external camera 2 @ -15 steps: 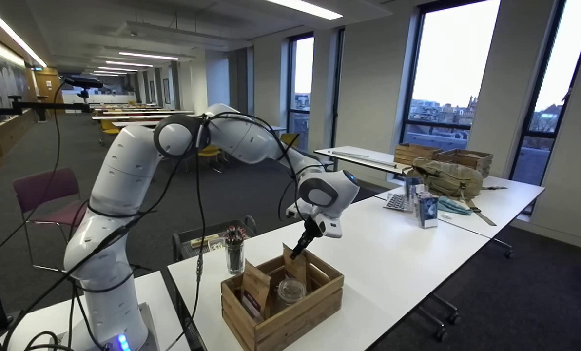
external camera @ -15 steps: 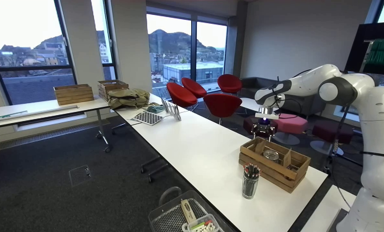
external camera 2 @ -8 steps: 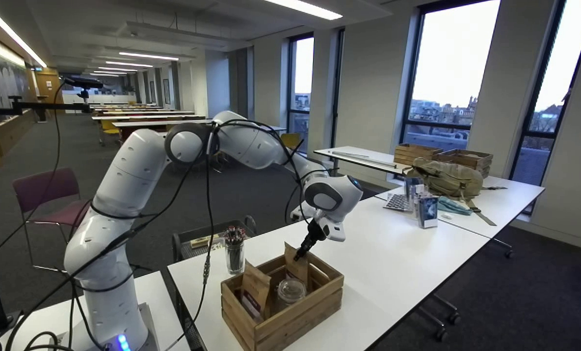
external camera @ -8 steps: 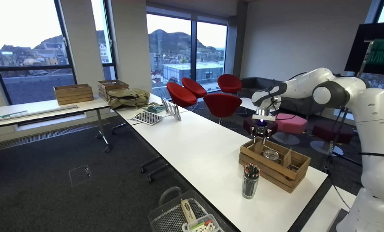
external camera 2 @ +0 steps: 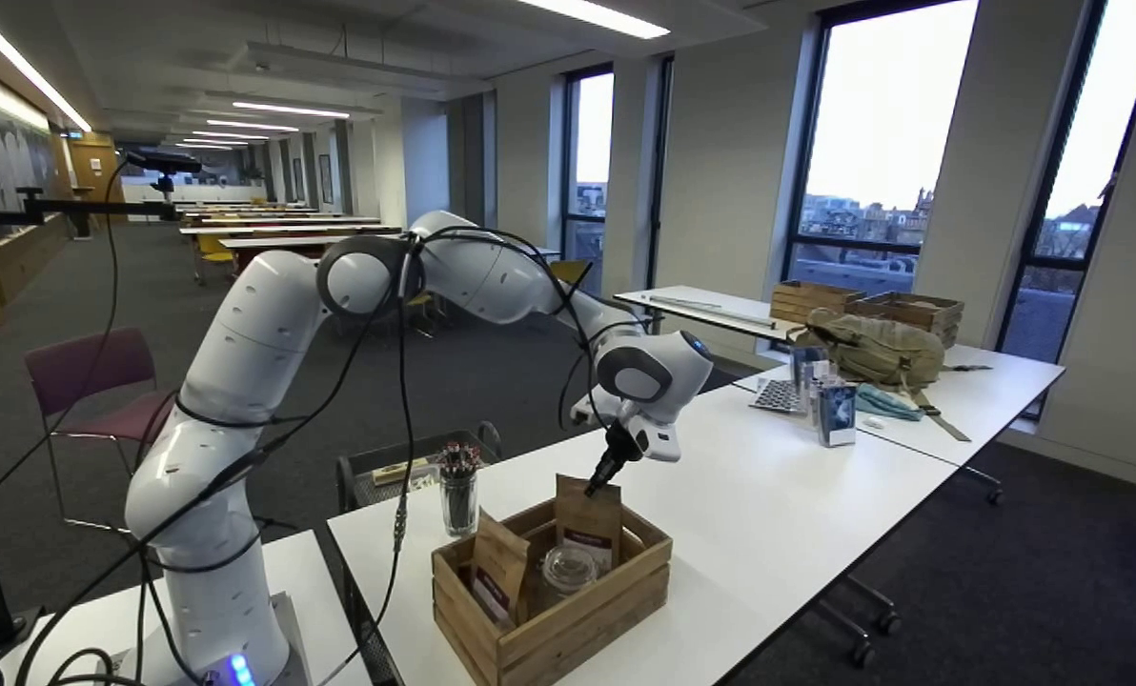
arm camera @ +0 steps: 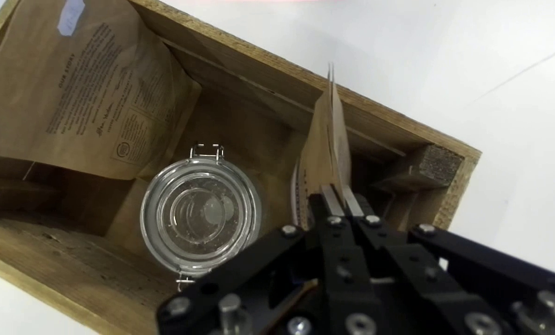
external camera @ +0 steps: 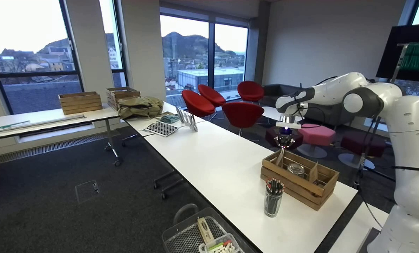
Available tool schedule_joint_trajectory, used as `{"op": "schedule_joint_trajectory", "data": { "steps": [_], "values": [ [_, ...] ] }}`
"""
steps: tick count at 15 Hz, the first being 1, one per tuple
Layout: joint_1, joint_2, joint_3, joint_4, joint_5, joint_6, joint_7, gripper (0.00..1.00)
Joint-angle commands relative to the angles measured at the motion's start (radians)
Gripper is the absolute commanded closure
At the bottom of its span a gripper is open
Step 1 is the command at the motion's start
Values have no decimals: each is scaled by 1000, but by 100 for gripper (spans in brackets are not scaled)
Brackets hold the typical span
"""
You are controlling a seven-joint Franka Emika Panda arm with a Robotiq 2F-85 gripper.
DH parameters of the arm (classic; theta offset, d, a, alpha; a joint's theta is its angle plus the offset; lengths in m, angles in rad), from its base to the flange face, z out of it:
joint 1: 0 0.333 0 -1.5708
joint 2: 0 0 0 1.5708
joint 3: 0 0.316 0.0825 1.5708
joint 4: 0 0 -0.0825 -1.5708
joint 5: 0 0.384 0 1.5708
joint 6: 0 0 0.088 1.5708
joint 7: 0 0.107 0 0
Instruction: Remove the brown bags from the box then put them back inside
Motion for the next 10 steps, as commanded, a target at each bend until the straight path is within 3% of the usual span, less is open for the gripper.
{"op": "schedule_joint_trajectory", "data": {
  "steps": [1, 10],
  "values": [
    [11, -138, -8, -55, -5, 3, 18, 100],
    [130, -388, 61, -93, -143, 9, 39, 100]
  ]
}}
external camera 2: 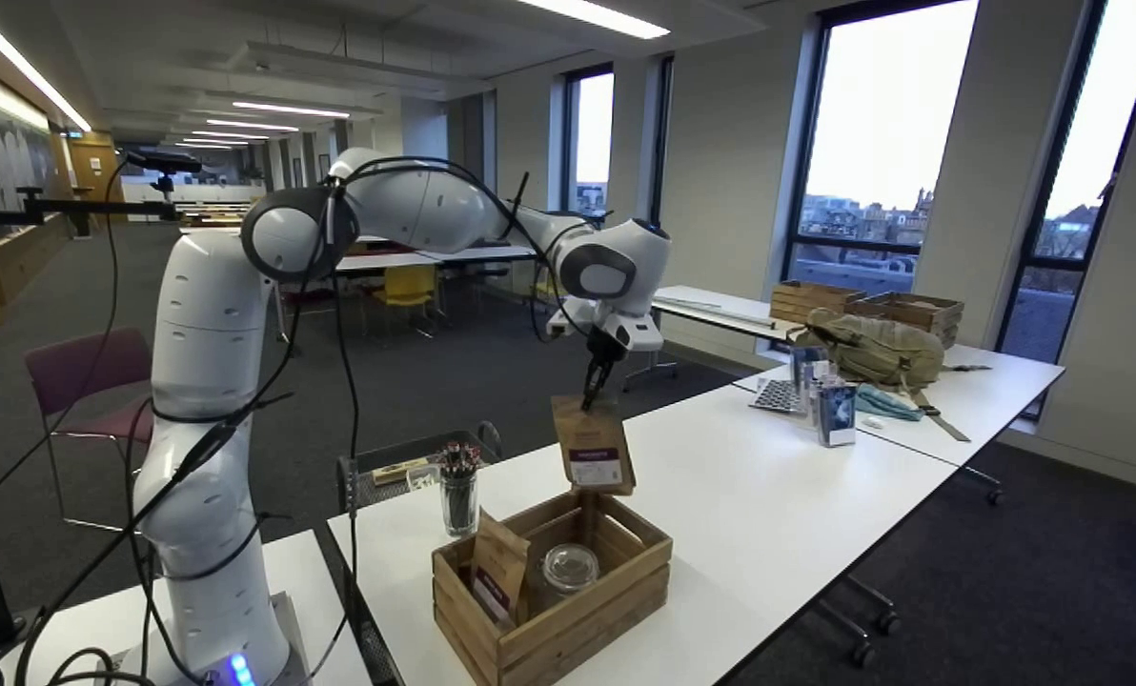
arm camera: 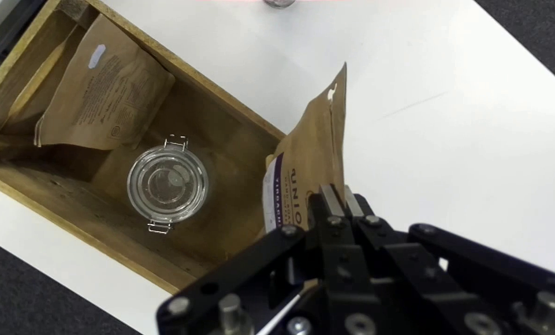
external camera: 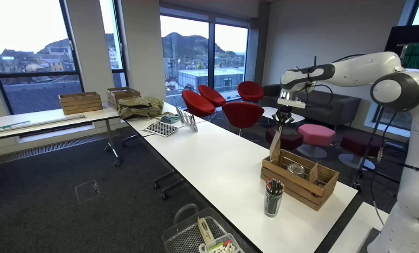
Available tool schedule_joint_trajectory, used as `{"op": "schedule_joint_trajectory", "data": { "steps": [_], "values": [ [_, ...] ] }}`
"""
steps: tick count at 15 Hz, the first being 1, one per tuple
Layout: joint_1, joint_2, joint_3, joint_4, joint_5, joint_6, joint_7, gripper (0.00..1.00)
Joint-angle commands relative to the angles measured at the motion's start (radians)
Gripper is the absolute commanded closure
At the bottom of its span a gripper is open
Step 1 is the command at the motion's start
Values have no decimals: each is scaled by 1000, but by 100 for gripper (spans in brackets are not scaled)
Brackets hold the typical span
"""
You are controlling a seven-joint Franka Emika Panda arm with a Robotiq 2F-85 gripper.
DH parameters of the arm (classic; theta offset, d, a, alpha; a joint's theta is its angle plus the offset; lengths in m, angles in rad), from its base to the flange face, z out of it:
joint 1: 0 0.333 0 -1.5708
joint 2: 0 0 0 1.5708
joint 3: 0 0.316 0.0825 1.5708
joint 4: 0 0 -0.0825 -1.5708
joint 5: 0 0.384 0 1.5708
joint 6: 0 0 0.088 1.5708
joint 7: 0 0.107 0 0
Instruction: Remove the brown bags from the box then put them back inside
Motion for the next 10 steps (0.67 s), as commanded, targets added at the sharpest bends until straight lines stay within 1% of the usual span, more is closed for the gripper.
{"op": "schedule_joint_trajectory", "data": {
  "steps": [1, 3, 5, 10],
  "values": [
    [64, -102, 50, -50, -82, 6, 45, 100],
    [95, -99, 83, -35, -112, -3, 66, 100],
    [120, -55, 111, -2, -136, -20, 91, 100],
    [156, 121, 147, 78, -143, -98, 95, 100]
  ]
}}
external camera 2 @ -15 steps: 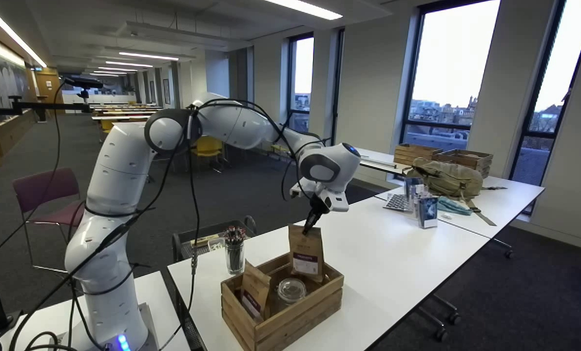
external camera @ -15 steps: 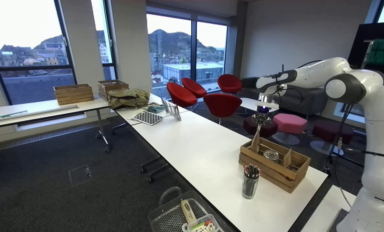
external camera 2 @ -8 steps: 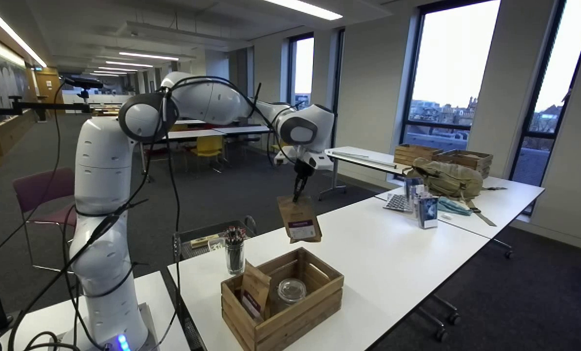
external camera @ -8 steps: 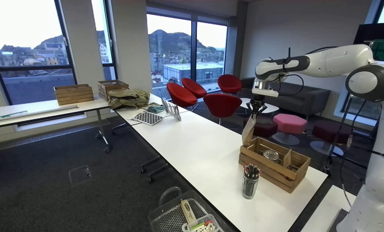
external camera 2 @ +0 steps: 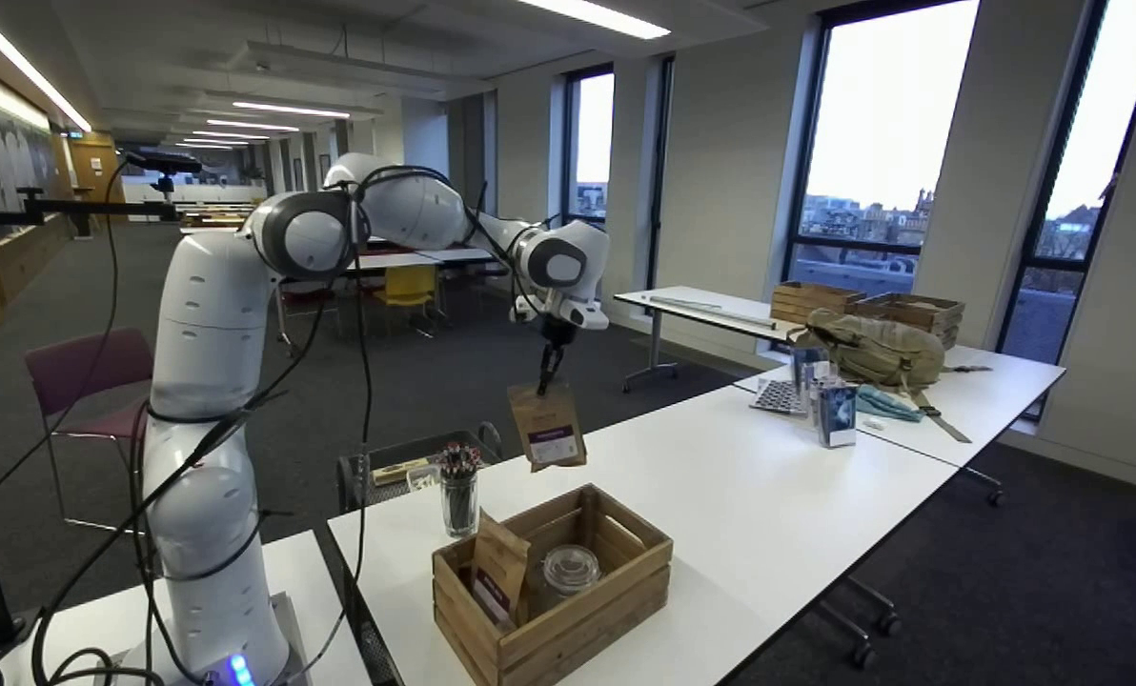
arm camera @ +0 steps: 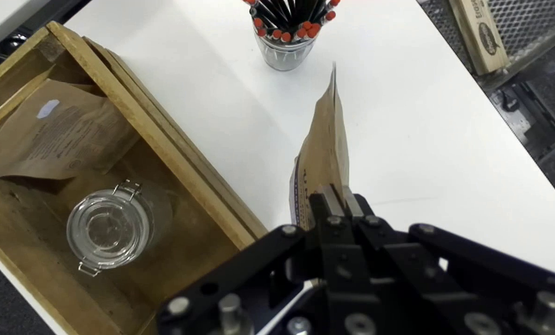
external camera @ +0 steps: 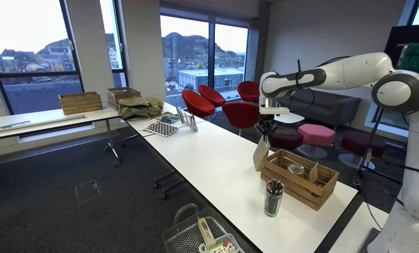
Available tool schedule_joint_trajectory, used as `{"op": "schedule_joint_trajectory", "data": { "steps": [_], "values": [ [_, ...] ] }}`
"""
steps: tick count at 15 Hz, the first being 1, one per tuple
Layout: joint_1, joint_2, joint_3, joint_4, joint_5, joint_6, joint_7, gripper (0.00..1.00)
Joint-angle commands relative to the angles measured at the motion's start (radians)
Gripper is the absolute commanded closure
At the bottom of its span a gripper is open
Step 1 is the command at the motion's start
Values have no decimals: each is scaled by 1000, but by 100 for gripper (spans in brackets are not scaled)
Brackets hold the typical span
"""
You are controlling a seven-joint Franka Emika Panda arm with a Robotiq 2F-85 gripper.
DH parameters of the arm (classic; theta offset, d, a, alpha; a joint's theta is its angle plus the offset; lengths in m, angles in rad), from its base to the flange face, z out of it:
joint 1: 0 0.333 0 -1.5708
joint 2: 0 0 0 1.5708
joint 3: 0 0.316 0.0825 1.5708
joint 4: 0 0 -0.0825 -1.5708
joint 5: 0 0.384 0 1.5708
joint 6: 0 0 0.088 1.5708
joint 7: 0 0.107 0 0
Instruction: Remove the brown bags from the box then put them back inside
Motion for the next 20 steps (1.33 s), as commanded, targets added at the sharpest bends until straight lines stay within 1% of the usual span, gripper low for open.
{"op": "schedule_joint_trajectory", "data": {
  "steps": [1, 5, 10, 11, 12, 16, 18, 20],
  "values": [
    [14, 132, 11, 98, -10, -102, 7, 100],
    [27, 266, 10, 189, -2, -197, 2, 100],
    [36, 361, 6, 294, -10, -286, -15, 100],
    [35, 370, 6, 309, -7, -299, -24, 74],
    [34, 383, 6, 332, -6, -318, -26, 73],
    [29, 367, -4, 358, -10, -348, -49, 43],
    [29, 327, -18, 348, -25, -337, -52, 28],
    [26, 263, -42, 315, -62, -314, -51, 14]
  ]
}}
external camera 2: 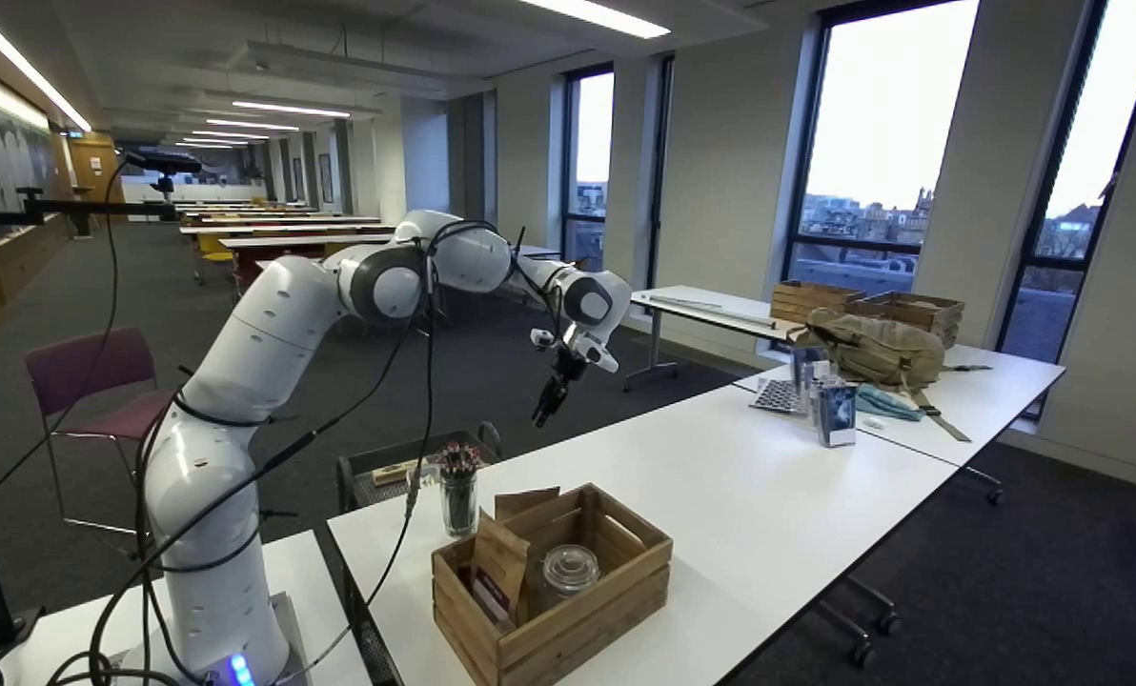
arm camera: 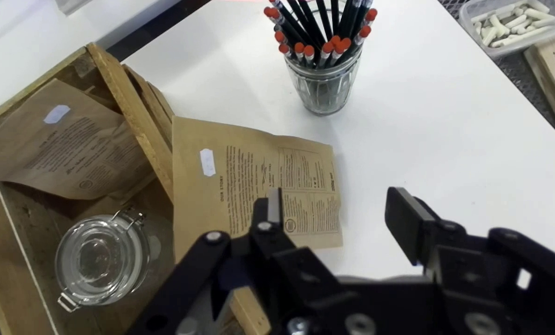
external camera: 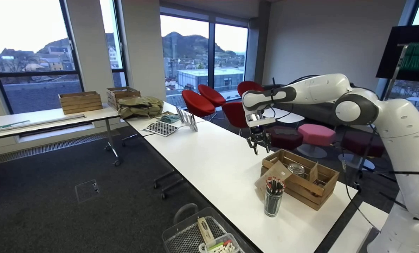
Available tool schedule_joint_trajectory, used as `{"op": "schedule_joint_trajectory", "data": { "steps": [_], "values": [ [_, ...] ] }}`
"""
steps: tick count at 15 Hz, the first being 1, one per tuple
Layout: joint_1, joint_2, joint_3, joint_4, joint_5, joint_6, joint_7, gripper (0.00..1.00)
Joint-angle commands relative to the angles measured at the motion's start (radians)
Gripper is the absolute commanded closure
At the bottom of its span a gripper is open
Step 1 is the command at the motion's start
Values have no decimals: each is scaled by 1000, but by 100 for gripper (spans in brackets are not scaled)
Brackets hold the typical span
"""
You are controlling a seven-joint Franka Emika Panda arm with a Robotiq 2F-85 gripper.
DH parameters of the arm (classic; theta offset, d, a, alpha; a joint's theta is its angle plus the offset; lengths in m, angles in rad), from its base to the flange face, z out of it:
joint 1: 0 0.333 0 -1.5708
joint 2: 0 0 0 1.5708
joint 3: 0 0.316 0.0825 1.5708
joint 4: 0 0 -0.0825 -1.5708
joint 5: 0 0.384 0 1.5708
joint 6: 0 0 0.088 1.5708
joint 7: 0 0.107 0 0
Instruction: Remove the brown bags from the box then put them back inside
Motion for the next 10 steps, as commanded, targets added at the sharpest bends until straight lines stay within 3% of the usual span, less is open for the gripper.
{"op": "schedule_joint_trajectory", "data": {
  "steps": [1, 3, 10],
  "values": [
    [-11, -117, -39, -43, -63, -7, -15, 5],
    [-35, -175, -70, -76, -86, 7, -7, 0],
    [-169, -222, -148, -190, -54, -12, -5, 0]
  ]
}}
